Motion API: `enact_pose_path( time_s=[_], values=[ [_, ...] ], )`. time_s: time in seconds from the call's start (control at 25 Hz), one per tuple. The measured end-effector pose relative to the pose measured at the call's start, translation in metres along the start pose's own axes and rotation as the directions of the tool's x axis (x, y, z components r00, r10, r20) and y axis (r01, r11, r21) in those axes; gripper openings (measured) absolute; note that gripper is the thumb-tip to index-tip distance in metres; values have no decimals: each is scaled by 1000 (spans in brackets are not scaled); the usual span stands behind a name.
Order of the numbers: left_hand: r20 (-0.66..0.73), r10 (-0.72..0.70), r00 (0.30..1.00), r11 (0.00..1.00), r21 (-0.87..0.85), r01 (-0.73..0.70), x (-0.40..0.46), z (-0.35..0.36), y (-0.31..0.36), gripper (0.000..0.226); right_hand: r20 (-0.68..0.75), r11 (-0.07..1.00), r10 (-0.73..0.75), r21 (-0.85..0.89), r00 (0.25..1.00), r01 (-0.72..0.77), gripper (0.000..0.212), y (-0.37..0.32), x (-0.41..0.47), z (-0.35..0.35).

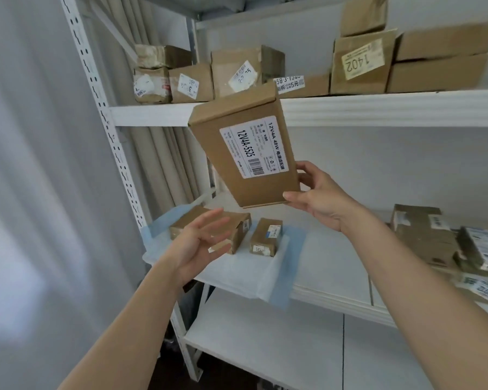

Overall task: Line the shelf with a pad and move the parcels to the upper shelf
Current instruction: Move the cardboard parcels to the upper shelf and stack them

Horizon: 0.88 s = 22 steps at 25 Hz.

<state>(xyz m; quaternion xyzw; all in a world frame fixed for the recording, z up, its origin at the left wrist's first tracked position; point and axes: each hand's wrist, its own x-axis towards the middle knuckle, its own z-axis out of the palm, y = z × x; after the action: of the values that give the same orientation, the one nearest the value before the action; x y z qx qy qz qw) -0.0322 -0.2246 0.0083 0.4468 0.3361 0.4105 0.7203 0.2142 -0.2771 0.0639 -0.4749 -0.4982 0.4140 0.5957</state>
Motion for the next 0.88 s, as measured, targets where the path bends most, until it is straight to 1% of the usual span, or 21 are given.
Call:
enact_pose_path(
  time_s=[0.16, 0.32, 0.52, 0.6, 0.76, 0.88],
  values=[
    [119, 88, 989, 989, 105, -101, -25, 53, 20, 68, -130, 991, -110, 65, 985, 119, 53, -48, -57, -18],
    [239, 152, 959, 953, 221, -206, -44, 117, 40, 77, -224, 964, -199, 130, 954, 231, 58, -92, -95, -38],
    [341, 241, 908, 921, 214, -325, -50, 185, 55, 82, -304, 906, -303, 202, 903, 372, 60, -133, -118, -65],
    [361, 293, 885, 901, 206, -382, -48, 211, 60, 85, -341, 889, -333, 199, 879, 413, 57, -146, -118, -79],
    [387, 349, 853, 871, 201, -448, -42, 256, 71, 86, -421, 878, -333, 187, 844, 440, 40, -167, -111, -108],
    [383, 376, 844, 856, 205, -474, -32, 285, 76, 85, -482, 890, -370, 60, 794, 451, 35, -180, -99, -131]
  ],
)
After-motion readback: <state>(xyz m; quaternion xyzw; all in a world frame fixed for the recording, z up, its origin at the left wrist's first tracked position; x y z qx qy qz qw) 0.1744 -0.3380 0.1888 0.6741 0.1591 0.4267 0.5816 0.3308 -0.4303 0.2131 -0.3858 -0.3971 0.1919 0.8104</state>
